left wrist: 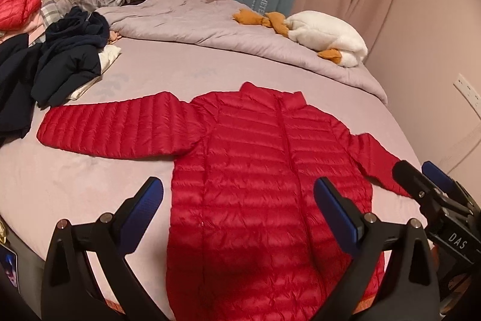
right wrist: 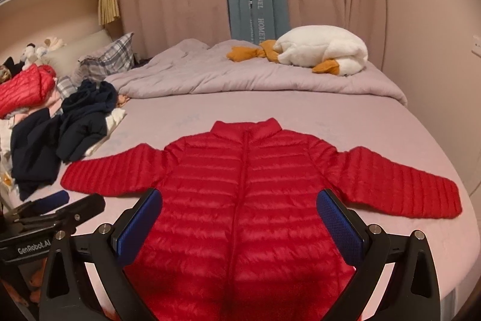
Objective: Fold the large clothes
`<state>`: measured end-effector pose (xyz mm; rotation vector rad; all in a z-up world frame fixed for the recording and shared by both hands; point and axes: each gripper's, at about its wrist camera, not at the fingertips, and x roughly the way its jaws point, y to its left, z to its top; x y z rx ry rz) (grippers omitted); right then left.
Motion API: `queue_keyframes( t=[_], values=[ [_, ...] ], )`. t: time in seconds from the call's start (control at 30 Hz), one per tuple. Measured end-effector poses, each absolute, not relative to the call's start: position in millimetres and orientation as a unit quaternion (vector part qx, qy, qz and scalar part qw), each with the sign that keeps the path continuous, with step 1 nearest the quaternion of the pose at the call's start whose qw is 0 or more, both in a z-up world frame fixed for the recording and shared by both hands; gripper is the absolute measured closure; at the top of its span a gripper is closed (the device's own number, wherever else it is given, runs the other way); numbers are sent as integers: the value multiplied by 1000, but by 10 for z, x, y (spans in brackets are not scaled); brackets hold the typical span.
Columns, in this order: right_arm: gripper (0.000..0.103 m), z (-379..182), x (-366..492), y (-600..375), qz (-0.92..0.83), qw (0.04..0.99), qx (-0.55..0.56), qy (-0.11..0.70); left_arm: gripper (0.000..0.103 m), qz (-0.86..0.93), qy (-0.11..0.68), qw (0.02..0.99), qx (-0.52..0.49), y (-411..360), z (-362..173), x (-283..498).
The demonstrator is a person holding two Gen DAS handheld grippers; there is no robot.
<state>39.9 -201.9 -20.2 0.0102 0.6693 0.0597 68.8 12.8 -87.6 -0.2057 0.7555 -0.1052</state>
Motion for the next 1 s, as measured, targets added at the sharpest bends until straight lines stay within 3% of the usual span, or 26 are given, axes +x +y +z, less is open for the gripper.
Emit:
queue_keyframes(
  t=[1.0],
  values=[
    [0,-339,326,-1871,34,947,4,320,0,-65,368,919,-127,219,-950,553]
  ],
)
